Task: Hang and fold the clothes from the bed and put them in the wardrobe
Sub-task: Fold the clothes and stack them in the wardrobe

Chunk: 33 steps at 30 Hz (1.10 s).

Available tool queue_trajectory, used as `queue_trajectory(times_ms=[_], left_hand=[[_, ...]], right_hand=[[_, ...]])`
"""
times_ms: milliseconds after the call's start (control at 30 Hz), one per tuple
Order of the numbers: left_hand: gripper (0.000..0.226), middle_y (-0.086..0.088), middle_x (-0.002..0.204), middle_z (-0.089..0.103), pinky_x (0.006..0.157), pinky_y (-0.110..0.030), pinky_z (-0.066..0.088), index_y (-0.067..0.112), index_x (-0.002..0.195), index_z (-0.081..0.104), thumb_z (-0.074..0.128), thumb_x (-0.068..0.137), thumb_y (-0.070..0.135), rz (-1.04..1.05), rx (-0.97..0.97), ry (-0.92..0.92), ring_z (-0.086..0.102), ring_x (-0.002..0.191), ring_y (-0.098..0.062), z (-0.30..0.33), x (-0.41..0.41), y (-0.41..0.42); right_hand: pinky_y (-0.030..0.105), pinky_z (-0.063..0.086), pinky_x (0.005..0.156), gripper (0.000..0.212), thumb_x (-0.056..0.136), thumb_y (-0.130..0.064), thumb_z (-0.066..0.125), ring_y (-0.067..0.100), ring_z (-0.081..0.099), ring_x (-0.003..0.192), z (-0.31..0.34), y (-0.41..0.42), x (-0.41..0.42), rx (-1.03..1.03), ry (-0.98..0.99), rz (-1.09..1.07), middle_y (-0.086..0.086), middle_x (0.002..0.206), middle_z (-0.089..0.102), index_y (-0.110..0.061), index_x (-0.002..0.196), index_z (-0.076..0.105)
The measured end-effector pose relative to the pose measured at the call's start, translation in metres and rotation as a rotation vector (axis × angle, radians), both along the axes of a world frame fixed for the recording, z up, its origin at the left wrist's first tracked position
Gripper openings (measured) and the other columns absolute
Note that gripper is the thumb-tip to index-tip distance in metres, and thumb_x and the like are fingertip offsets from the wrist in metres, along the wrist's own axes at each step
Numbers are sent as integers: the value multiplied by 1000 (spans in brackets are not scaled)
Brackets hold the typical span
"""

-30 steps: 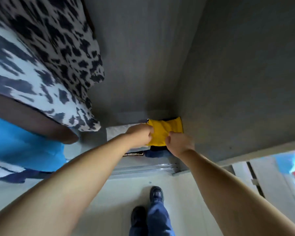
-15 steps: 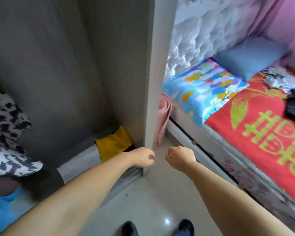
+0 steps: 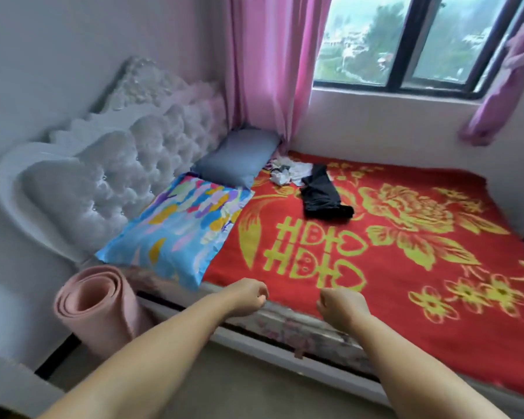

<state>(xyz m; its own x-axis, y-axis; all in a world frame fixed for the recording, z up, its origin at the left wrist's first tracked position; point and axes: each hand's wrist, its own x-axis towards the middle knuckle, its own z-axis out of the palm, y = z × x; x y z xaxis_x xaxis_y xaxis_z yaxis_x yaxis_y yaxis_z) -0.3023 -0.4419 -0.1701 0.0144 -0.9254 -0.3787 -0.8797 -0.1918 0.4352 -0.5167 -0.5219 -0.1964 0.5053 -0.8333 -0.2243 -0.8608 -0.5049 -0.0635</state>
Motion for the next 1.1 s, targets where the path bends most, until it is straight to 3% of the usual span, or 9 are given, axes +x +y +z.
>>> queue_trajectory(times_ms=[67, 133, 300, 433, 567, 733, 867, 1033, 1100], left_hand=[[31, -4, 117, 63, 85, -32, 47, 17, 117, 64, 42, 96, 21, -67, -3, 30, 59, 99, -21, 0, -36, -34], [31, -3, 116, 63, 83, -37, 49, 16, 118, 63, 41, 97, 21, -118, 26, 49, 60, 90, -19, -6, -59, -62], [32, -5, 111, 64, 61, -26, 42, 13, 119, 63, 39, 98, 19, -156, 72, 65, 52, 68, -13, -25, -73, -134], [32, -4, 102, 62, 57, -25, 42, 11, 119, 62, 38, 99, 16, -145, 77, 77, 53, 71, -15, -40, -61, -201], [32, 1, 96, 61, 59, -24, 44, 12, 117, 63, 38, 98, 15, -159, 93, 65, 54, 73, -13, -56, -42, -288], [33, -4, 108, 65, 66, -30, 47, 13, 117, 63, 37, 97, 16, -211, 140, 17, 58, 78, -17, -76, -19, -401], [35, -5, 118, 63, 48, -17, 35, 11, 121, 61, 34, 98, 13, -295, 179, -38, 47, 67, -10, -93, -22, -478], [34, -3, 128, 57, 57, -26, 45, 18, 126, 56, 36, 98, 19, -331, 211, -61, 58, 77, -14, -146, -31, -541], [35, -4, 130, 56, 60, -29, 47, 19, 130, 53, 37, 98, 21, -308, 188, -87, 58, 80, -17, -173, -28, -567]], right_hand=[[31, 42, 68, 28, 98, -34, 35, 26, 63, 93, 1, -30, -41, -19, 15, -91, 4, 99, 66, -18, 86, 55], [29, 41, 65, 30, 98, -33, 36, 22, 58, 82, -2, -52, -70, -13, 9, -159, 2, 90, 63, -20, 72, 45], [29, 42, 65, 33, 97, -32, 37, 20, 53, 76, -18, -101, -92, 13, 6, -230, -1, 84, 56, -22, 65, 37], [29, 41, 66, 25, 97, -33, 37, 24, 62, 92, -30, -159, -83, 34, 21, -228, 2, 99, 65, -18, 82, 50], [29, 41, 63, 30, 97, -34, 36, 22, 64, 89, -43, -241, -65, 1, -15, -241, 0, 97, 67, -16, 98, 60], [28, 40, 63, 30, 96, -34, 35, 21, 63, 87, -56, -328, -46, 32, -86, -317, -1, 95, 68, -18, 103, 60], [28, 39, 62, 29, 96, -32, 35, 20, 63, 87, -76, -378, -47, 93, -130, -415, -2, 95, 69, -20, 104, 60], [29, 43, 64, 29, 98, -34, 35, 18, 63, 85, -124, -437, -50, 183, -155, -508, -5, 90, 67, -25, 112, 59], [30, 46, 69, 33, 99, -37, 34, 18, 62, 94, -153, -468, -47, 236, -142, -503, -3, 102, 67, -25, 119, 56]])
